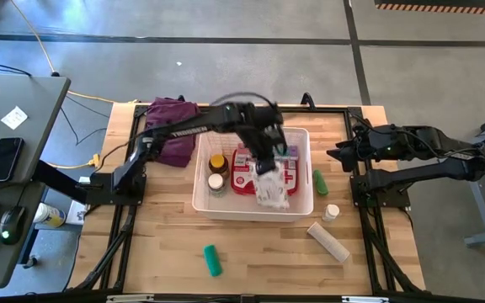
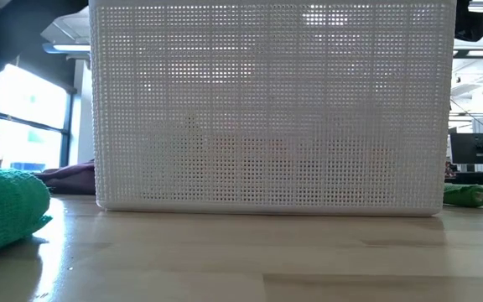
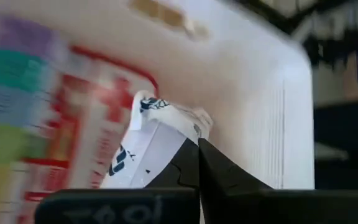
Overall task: Pick & place medical supplies in basket/bin
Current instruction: Put the white mailer bag into the white bin
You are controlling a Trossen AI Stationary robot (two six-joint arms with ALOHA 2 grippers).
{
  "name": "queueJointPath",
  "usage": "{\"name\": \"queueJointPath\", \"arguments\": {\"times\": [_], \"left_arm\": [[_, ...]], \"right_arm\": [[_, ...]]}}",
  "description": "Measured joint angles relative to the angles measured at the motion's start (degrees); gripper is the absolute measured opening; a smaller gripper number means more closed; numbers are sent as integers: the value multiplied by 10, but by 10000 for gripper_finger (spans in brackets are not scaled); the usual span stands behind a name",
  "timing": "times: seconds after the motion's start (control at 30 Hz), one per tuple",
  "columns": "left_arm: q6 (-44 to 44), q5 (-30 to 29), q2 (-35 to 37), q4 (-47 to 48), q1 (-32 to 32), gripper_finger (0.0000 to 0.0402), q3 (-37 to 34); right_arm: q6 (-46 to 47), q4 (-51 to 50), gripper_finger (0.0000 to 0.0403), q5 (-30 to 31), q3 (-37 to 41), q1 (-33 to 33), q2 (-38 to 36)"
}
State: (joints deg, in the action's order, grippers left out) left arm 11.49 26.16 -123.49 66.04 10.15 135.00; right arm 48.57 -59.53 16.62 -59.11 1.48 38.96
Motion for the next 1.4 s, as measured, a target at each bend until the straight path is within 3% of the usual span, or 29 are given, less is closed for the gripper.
{"name": "queueJointPath", "arguments": {"times": [0.27, 0.43, 0.73, 0.93, 1.1, 1.2, 1.3, 1.4], "left_arm": [[41, -93, 49, 1, 74, 22, 0], [113, -86, 46, 50, 112, 51, -5], [122, -93, 39, 116, 96, 135, -45], [109, -131, 39, 123, 80, 148, -45], [104, -109, 41, 111, 82, 141, -45], [44, -59, 42, 83, 76, 132, -30], [-128, -25, 45, 63, 46, 121, 0], [-325, -74, 49, 61, 2, 115, -1]], "right_arm": [[-2, -2, 265, 2, 0, 0, 0], [-2, -2, 265, 2, 0, 0, 0], [-1, -2, 265, 19, 0, 0, 0], [-2, -2, 265, 28, 0, 0, 0], [-2, -2, 265, 28, 0, 0, 0], [-2, -2, 265, 28, 0, 0, 0], [-5, -2, 265, 28, 0, 0, 0], [-10, -2, 265, 28, 0, 0, 0]]}}
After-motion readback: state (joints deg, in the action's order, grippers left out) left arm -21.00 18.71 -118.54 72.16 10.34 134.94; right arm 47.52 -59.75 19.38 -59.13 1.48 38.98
